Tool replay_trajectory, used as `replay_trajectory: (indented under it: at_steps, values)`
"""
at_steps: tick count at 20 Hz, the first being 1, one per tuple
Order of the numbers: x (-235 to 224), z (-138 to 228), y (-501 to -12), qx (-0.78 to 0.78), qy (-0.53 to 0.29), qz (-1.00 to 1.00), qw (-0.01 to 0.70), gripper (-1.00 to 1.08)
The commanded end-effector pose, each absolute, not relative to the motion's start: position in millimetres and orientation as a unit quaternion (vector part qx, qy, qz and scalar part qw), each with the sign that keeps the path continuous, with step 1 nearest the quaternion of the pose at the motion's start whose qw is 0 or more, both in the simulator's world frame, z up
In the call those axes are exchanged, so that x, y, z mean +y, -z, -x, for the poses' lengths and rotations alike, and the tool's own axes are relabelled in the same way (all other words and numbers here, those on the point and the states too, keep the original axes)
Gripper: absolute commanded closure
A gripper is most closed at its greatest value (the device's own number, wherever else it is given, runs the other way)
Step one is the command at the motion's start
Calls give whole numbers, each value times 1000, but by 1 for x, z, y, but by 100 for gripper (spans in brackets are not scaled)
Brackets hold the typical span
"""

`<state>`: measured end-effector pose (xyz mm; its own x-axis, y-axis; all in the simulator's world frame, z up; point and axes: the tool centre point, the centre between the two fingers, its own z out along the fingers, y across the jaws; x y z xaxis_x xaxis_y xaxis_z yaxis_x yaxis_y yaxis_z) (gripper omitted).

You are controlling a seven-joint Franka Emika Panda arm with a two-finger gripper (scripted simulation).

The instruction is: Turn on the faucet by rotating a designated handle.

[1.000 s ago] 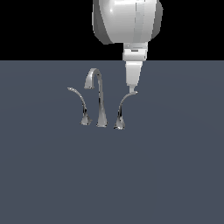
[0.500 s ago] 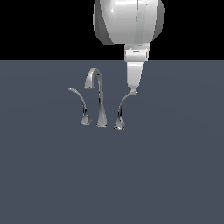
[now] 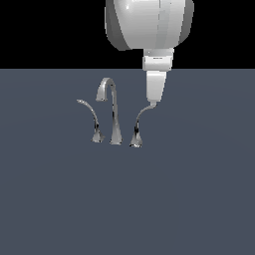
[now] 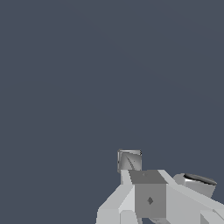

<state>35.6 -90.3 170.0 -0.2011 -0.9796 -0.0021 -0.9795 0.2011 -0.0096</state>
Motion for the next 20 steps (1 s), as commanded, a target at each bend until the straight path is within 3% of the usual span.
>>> replay_trajectory:
  at_steps: [1, 3, 20]
  values:
    - [-96, -23, -170, 777, 0, 630, 0, 108]
    - [-90, -31, -170, 775, 3, 632, 5, 108]
    - [-81, 11, -169, 782, 3, 624, 2, 108]
